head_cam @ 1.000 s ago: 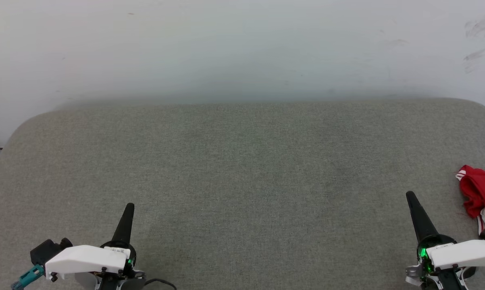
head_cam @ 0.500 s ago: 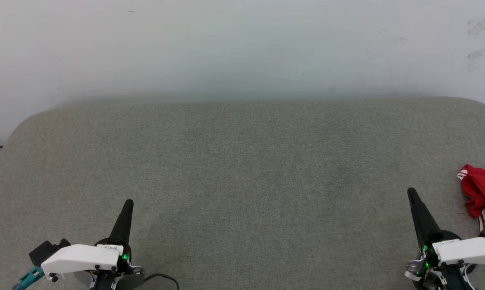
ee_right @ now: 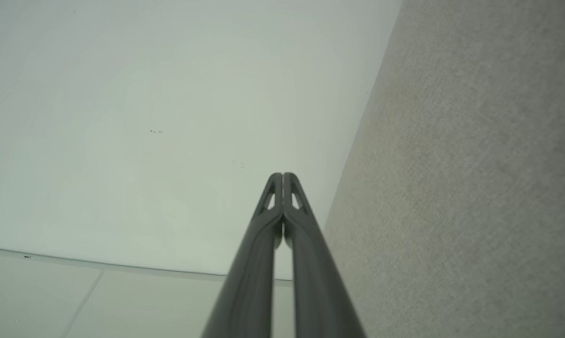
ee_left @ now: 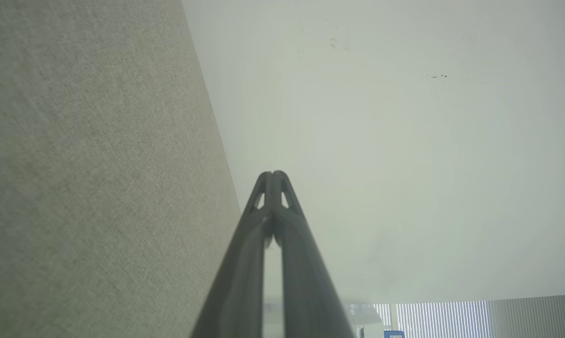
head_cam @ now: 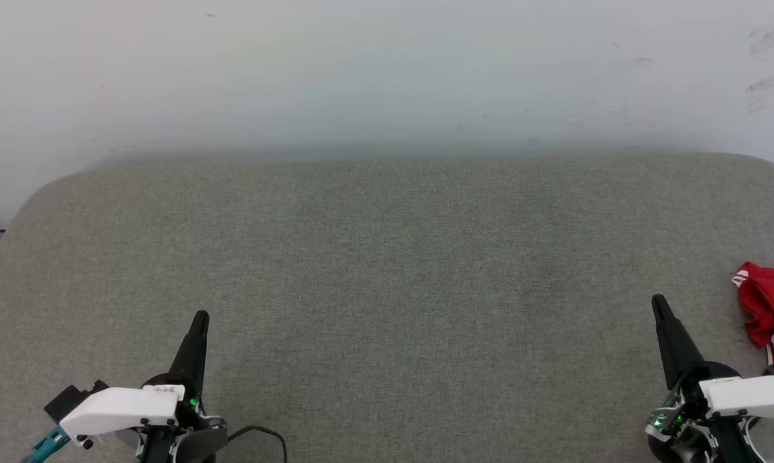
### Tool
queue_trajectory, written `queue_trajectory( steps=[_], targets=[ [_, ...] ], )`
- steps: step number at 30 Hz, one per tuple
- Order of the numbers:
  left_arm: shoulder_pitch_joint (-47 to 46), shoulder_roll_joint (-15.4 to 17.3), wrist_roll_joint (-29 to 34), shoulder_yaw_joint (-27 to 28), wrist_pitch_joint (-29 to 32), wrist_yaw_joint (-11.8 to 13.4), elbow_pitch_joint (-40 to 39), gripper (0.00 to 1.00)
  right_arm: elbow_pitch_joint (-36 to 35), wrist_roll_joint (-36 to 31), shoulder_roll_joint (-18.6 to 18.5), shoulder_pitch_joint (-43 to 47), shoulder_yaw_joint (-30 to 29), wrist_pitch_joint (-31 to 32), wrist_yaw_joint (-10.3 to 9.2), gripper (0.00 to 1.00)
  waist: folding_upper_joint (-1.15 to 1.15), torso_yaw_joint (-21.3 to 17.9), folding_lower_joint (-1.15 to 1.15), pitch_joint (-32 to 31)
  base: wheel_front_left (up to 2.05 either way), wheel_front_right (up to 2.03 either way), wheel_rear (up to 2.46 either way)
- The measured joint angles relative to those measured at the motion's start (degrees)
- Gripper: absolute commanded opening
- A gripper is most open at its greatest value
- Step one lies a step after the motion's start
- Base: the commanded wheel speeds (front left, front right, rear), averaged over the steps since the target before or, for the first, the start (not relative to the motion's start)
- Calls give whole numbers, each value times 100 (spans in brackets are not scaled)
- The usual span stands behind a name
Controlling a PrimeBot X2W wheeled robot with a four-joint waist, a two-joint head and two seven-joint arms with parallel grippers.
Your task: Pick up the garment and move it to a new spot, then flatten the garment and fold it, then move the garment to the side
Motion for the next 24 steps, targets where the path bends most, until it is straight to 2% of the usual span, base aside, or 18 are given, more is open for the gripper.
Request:
queue_trajectory(
  steps=[15, 24],
  targets=[
    [-85, -53, -537, 96, 152, -81, 21, 0, 115, 577, 0, -108, -23, 37, 0, 0, 0, 15, 0, 33, 0, 0, 0],
    [-99, -55, -561, 101, 159, -89, 23, 0, 119, 602, 1, -118, -27, 44, 0, 0, 0, 15, -1, 33, 0, 0, 0]
  ],
)
